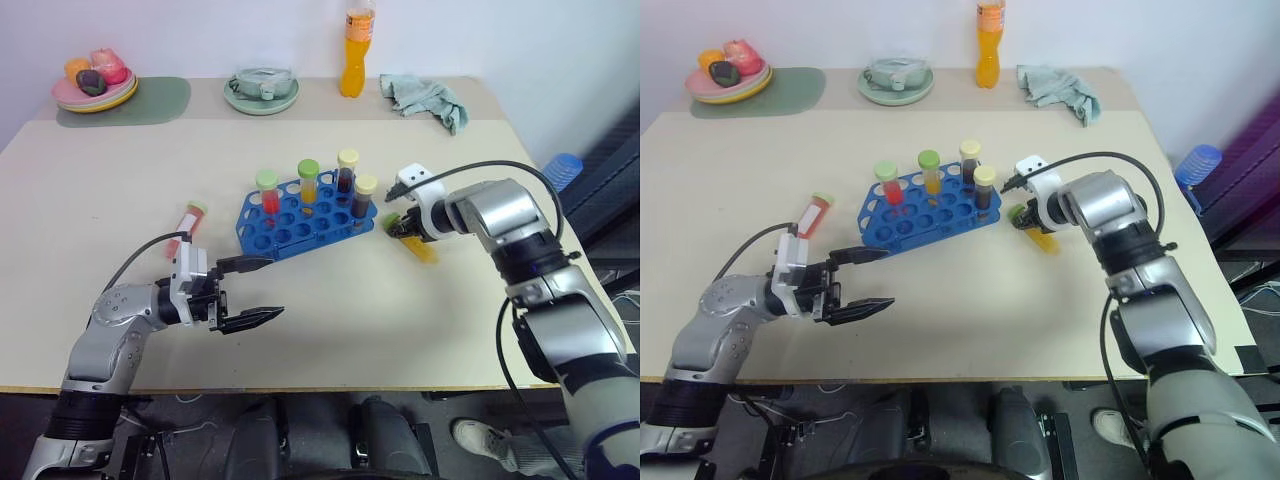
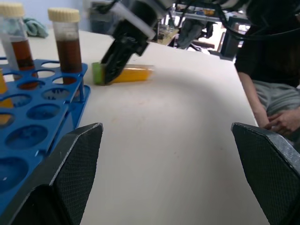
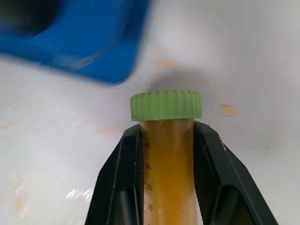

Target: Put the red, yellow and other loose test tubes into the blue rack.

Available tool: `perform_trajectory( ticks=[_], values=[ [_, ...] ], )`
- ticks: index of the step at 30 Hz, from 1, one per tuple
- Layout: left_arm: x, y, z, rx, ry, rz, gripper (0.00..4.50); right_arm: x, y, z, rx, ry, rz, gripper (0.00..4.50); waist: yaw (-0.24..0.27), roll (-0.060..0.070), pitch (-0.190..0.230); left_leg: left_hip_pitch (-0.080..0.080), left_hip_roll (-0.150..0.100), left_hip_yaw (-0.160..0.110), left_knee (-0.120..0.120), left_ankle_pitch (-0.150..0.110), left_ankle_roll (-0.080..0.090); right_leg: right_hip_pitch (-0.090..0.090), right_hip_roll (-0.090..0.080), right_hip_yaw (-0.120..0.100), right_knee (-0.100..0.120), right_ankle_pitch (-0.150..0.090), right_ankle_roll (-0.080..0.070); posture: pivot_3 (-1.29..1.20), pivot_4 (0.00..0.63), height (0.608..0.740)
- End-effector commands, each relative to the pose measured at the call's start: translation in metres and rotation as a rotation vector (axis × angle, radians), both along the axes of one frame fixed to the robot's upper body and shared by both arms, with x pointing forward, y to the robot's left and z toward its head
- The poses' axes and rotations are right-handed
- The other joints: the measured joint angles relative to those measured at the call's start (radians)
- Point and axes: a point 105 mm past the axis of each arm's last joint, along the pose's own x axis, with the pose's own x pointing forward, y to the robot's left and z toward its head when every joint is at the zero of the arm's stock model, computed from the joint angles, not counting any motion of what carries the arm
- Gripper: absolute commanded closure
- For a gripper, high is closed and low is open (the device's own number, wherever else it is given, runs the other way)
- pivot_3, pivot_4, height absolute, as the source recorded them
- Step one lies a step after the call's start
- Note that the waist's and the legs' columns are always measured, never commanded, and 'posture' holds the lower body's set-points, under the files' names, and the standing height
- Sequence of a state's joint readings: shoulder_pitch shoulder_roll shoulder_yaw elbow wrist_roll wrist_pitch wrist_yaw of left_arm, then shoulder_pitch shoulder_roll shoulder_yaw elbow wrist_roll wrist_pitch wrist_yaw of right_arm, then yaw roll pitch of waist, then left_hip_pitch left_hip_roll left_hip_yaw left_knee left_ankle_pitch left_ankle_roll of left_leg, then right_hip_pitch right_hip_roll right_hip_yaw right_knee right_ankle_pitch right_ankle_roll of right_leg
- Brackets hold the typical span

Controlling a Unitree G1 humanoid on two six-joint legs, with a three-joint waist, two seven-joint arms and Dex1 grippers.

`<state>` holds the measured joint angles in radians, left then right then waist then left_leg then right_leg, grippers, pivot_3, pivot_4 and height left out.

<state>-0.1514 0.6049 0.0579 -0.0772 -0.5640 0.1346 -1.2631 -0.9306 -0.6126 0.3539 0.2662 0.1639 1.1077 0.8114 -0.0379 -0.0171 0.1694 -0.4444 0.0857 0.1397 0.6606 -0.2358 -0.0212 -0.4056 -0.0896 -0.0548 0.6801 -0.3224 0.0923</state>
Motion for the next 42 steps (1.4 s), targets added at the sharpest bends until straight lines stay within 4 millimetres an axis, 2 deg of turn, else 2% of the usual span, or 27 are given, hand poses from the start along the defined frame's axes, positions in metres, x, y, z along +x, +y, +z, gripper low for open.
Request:
perform_trajectory(
  ticks=[1, 5, 8, 11, 17, 22, 26, 30, 34, 42],
  values=[
    [0.001, 0.004, 0.003, 0.002, -0.037, 0.014, 0.0, -0.026, 0.015, 0.023, 0.042, -0.093, 0.229, 3.74, 0.002, 0.0, 0.0, 0.0, 0.0, 0.0, 0.0, 0.0, 0.0, 0.0, 0.0, 0.0, 0.0, 0.0, 0.0, 0.0, 0.15, 0.74],
    [0.005, 0.011, 0.002, 0.0, -0.044, 0.052, 0.0, -0.064, 0.043, 0.043, 0.264, -0.169, 0.483, 3.74, -0.002, 0.0, 0.0, 0.0, 0.0, -0.002, 0.0, 0.0, 0.0, 0.0, 0.0, 0.0, 0.0, 0.0, 0.0, 0.0, 0.15, 0.74],
    [0.013, 0.017, 0.006, -0.029, -0.054, 0.107, 0.0, -0.085, 0.072, 0.064, 0.516, -0.276, 0.625, 3.74, -0.007, 0.0, 0.0, 0.001, 0.0, -0.003, 0.0, 0.0, 0.001, 0.001, 0.001, 0.0, 0.0, 0.0, 0.0, 0.0, 0.15, 0.74],
    [0.019, 0.019, 0.014, -0.041, -0.068, 0.142, 0.0, -0.079, 0.093, 0.076, 0.636, -0.435, 0.631, 3.74, -0.004, -0.001, 0.0, 0.002, 0.001, -0.004, 0.0, 0.0, 0.0, 0.001, 0.001, 0.0, 0.001, 0.0, 0.0, 0.0, 0.15, 0.74],
    [0.025, 0.023, 0.03, -0.056, -0.092, 0.195, 0.0, -0.049, 0.121, 0.093, 0.78, -0.669, 0.499, 3.74, 0.0, -0.001, 0.0, 0.001, 0.0, -0.003, 0.001, 0.0, 0.0, 0.002, 0.001, 0.0, 0.001, 0.0, 0.0, 0.0, 0.15, 0.74],
    [0.022, 0.032, 0.031, -0.044, -0.089, 0.227, 0.0, -0.036, 0.127, 0.1, 0.859, -0.74, 0.442, 3.74, -0.002, -0.001, 0.0, 0.001, 0.0, -0.002, 0.001, 0.0, 0.0, 0.001, 0.001, 0.0, 0.001, 0.0, 0.0, 0.0, 0.15, 0.74],
    [0.019, 0.036, 0.029, -0.038, -0.086, 0.24, 0.0, -0.034, 0.127, 0.106, 0.895, -0.766, 0.443, 3.74, -0.004, 0.0, 0.0, 0.001, 0.0, -0.002, 0.001, 0.0, -0.001, 0.001, 0.001, 0.0, 0.001, 0.0, 0.0, 0.0, 0.15, 0.74],
    [0.018, 0.04, 0.026, -0.036, -0.084, 0.252, 0.0, -0.05, 0.127, 0.114, 0.989, -0.729, 0.521, 3.74, -0.005, 0.0, 0.0, 0.001, 0.0, -0.002, 0.0, 0.0, -0.001, 0.001, 0.001, 0.0, 0.001, 0.0, 0.0, 0.0, 0.15, 0.74],
    [0.019, 0.043, 0.023, -0.033, -0.083, 0.257, 0.0, -0.066, 0.126, 0.109, 1.0, -0.658, 0.602, 3.74, -0.003, 0.0, 0.0, 0.001, 0.0, -0.003, 0.0, 0.0, -0.001, 0.001, 0.001, 0.0, 0.001, 0.0, 0.0, 0.0, 0.15, 0.74],
    [0.02, 0.039, 0.023, -0.036, -0.083, 0.244, 0.0, -0.064, 0.126, 0.112, 1.009, -0.68, 0.579, 3.74, -0.005, 0.0, 0.0, 0.001, 0.0, -0.003, 0.0, 0.0, -0.001, 0.001, 0.001, 0.0, 0.001, 0.0, 0.0, 0.0, 0.15, 0.74]
  ],
)
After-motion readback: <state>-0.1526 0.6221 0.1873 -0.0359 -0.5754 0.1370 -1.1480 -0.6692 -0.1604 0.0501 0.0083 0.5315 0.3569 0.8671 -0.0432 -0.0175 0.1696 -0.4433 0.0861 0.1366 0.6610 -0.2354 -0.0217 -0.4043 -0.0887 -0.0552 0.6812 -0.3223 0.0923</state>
